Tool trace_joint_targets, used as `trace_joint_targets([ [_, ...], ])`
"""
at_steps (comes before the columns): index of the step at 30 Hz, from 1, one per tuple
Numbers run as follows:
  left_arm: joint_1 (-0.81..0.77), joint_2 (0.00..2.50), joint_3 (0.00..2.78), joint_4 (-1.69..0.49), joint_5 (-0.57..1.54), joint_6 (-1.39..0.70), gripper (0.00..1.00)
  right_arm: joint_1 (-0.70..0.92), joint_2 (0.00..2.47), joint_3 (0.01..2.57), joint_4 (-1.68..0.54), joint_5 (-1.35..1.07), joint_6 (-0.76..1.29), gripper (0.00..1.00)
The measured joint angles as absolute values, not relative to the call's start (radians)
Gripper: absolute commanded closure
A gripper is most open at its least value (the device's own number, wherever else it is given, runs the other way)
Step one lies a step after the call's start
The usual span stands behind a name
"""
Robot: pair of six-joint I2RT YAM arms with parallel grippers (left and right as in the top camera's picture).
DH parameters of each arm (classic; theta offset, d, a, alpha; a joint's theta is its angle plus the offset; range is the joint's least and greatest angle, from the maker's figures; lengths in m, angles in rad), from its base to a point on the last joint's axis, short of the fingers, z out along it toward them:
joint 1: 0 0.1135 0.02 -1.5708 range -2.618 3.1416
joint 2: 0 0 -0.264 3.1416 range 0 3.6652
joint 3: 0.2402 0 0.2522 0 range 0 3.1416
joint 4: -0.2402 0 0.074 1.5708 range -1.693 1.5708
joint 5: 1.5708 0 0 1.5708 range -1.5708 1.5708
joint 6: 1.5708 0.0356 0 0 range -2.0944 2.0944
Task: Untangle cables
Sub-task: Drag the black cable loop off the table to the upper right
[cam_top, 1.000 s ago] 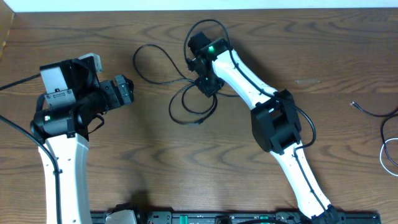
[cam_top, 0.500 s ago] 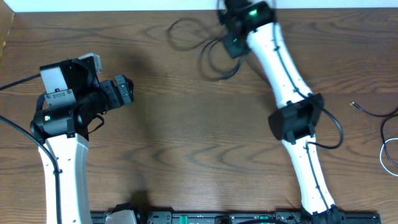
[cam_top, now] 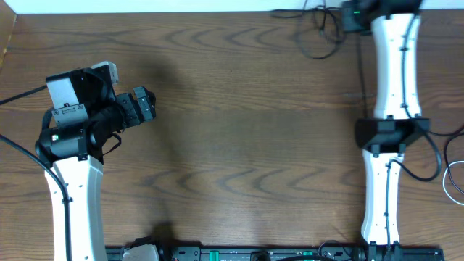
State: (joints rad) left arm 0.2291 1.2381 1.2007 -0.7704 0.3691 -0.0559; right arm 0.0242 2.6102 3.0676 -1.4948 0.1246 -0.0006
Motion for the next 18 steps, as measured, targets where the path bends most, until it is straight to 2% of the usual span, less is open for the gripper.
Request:
trace_joint_targets([
  [9, 0.229, 1.238, 1.201, -0.77, 0.375, -0.056, 0.02, -0.251, 2.544, 3.068, -1.534, 0.125, 0.055, 0.99],
  [18, 0.229, 1.238, 1.201, -0.768, 0.428, -0.056, 0.02, -0.517, 2.348, 3.07, -1.544, 0.086, 0.113, 0.99],
])
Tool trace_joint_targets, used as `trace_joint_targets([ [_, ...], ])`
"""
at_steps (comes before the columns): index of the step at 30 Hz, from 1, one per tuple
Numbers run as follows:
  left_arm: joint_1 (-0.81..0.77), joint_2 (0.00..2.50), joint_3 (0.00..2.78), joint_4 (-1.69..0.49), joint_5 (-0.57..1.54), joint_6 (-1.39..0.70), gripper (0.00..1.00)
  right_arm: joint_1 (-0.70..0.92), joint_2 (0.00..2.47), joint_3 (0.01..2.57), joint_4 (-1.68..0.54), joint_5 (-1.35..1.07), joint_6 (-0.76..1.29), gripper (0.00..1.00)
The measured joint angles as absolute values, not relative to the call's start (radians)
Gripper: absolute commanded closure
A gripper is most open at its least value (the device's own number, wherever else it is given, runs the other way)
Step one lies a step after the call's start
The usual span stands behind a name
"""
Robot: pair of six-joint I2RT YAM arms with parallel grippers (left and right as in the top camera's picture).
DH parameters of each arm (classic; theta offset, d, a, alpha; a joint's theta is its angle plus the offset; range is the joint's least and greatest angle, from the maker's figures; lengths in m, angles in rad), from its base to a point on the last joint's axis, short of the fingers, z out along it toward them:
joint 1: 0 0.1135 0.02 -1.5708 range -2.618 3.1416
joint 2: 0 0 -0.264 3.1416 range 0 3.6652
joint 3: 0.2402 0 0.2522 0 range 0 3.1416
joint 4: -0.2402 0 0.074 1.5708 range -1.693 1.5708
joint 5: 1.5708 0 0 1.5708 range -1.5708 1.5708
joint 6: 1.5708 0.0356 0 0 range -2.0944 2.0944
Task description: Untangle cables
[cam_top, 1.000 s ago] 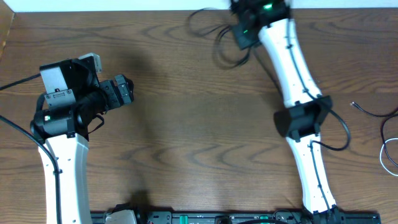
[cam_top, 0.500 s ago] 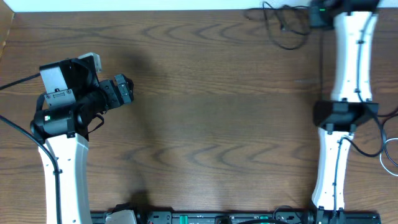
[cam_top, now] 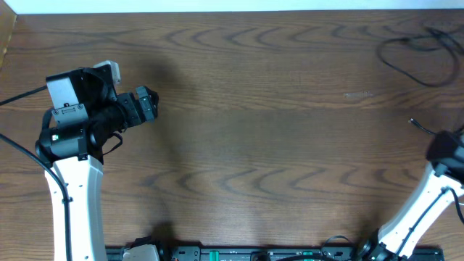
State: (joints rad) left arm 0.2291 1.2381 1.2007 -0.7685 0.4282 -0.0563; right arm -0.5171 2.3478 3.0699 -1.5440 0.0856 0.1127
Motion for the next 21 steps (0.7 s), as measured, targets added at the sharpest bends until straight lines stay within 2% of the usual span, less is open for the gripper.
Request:
trace_joint_targets([
  [10, 0.229, 1.238, 1.201, -0.768, 0.541, -0.056, 0.02, -0.783, 2.313, 2.953, -1.518, -0.049, 0.135, 0.99],
  [21, 0.229, 1.238, 1.201, -0.782, 0.556, -0.056, 0.02, -0.775, 2.316, 2.878, -1.445, -0.093, 0.168, 0.99],
])
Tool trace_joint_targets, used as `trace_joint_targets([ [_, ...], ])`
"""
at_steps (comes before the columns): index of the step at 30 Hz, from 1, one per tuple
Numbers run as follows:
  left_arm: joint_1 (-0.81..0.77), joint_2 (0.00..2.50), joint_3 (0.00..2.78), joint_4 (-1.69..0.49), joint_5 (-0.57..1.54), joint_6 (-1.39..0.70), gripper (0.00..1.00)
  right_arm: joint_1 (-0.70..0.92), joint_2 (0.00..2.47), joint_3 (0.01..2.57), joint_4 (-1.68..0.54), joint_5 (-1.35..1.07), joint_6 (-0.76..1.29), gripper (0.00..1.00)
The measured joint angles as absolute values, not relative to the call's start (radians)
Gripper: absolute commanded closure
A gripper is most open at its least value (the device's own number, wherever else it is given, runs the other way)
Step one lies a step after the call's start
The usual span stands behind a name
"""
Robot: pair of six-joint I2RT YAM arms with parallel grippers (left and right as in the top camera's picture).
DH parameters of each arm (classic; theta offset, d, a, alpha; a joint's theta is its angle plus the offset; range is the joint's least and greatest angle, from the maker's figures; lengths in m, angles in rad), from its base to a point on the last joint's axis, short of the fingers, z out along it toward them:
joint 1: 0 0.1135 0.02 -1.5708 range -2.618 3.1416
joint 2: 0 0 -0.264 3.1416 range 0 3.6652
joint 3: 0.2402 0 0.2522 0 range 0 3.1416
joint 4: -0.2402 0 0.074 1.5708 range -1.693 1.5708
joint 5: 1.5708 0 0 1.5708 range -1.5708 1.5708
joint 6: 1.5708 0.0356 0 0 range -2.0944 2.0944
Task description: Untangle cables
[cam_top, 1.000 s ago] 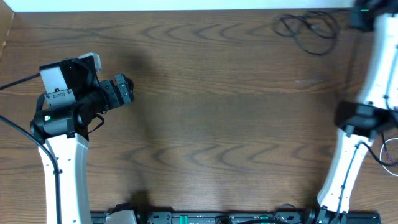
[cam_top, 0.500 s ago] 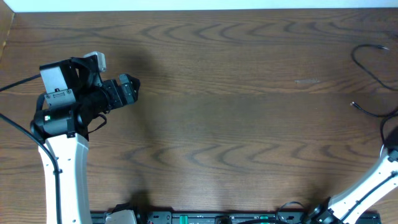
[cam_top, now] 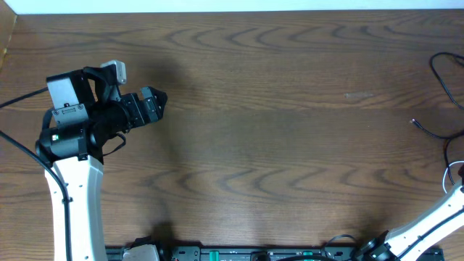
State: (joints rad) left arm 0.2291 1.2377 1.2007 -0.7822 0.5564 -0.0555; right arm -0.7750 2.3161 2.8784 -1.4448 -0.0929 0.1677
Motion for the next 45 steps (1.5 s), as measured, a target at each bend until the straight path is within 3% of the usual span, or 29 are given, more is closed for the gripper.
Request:
trace_joint_targets([
  [7, 0.229, 1.221, 1.201, -0.8, 0.557, -0.051, 0.02, -0.689, 2.317, 2.878, -1.388, -0.028, 0.194, 0.98],
  [8, 0.229, 1.215, 1.201, -0.804, 0.558, -0.051, 0.02, -0.678, 2.317, 2.878, -1.384, -0.021, 0.196, 0.85],
  [9, 0.229, 1.209, 1.201, -0.805, 0.56, -0.05, 0.02, -0.665, 2.317, 2.877, -1.38, -0.012, 0.211, 0.37],
  [13, 0.228, 1.184, 1.201, -0.815, 0.563, -0.047, 0.02, -0.644, 2.322, 2.873, -1.355, 0.016, 0.231, 0.01],
  [45, 0.228, 1.096, 1.201, -0.811, 0.567, 0.079, 0.02, -0.641, 2.326, 2.85, -1.615, 0.121, 0.349, 0.01],
])
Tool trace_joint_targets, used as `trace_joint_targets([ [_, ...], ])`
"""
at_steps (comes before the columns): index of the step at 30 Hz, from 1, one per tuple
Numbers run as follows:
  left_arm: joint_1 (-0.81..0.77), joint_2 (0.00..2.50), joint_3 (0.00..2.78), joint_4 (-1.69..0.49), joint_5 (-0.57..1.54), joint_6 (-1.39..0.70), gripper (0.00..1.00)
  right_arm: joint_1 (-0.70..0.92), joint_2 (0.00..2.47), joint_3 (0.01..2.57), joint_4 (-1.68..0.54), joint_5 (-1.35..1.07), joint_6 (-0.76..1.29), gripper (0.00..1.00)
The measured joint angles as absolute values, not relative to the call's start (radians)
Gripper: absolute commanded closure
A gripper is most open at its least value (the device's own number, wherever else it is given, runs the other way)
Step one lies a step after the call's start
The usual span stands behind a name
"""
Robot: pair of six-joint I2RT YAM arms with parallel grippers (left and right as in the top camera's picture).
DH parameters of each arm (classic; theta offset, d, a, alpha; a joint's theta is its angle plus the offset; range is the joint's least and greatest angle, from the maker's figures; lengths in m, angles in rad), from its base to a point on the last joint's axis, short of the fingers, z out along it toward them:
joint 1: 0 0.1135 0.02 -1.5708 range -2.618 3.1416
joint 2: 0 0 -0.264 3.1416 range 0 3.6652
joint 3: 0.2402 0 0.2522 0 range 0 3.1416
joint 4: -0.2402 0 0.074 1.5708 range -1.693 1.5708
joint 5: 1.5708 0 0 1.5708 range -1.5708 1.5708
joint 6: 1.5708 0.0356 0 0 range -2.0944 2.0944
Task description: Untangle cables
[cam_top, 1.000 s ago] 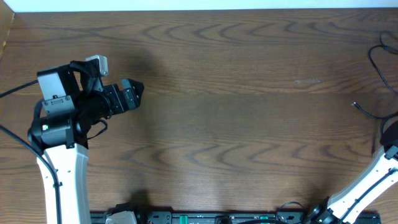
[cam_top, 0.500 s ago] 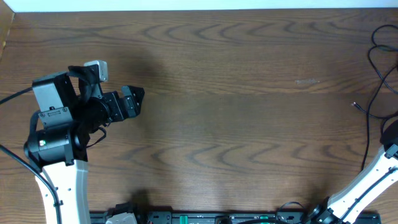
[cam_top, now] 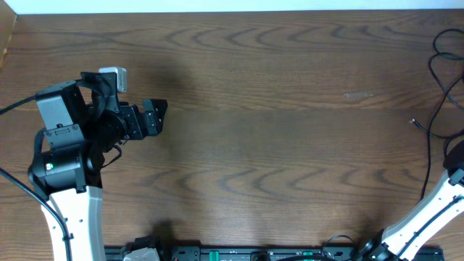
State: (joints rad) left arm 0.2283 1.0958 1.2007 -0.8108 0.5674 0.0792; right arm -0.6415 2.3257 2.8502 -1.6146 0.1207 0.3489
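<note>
A thin black cable (cam_top: 433, 87) lies along the table's right edge in the overhead view. It loops near the far right corner, runs down the edge, and a small plug end (cam_top: 413, 122) points left. My left gripper (cam_top: 155, 117) hovers over the left part of the table, pointing right, far from the cable; its jaw state does not show. Of my right arm only the white link (cam_top: 433, 210) and a dark joint at the right edge show. Its gripper is out of frame.
The brown wooden table (cam_top: 261, 145) fills the view, with a white wall strip along the far edge. A black rail with electronics (cam_top: 254, 254) runs along the near edge. A faint pale mark (cam_top: 357, 94) sits on the wood at right.
My left arm has turned and its gripper sits slightly lower and to the right. The cable has shifted along the right edge, now hanging straighter downward. A little more of the right arm shows.
At first my right arm reached to the far edge, at a tangle of cable right of centre. Then the arm was at the right edge and the cable lay in the far right corner. Later the cable lay further right, where it stays.
</note>
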Motion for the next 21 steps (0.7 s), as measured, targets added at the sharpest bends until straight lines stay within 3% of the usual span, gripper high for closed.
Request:
trace_joint_targets([
  [21, 0.228, 1.096, 1.201, -0.8, 0.544, 0.08, 0.02, -0.276, 2.059, 2.85, -1.657, 0.298, 0.347, 0.04],
])
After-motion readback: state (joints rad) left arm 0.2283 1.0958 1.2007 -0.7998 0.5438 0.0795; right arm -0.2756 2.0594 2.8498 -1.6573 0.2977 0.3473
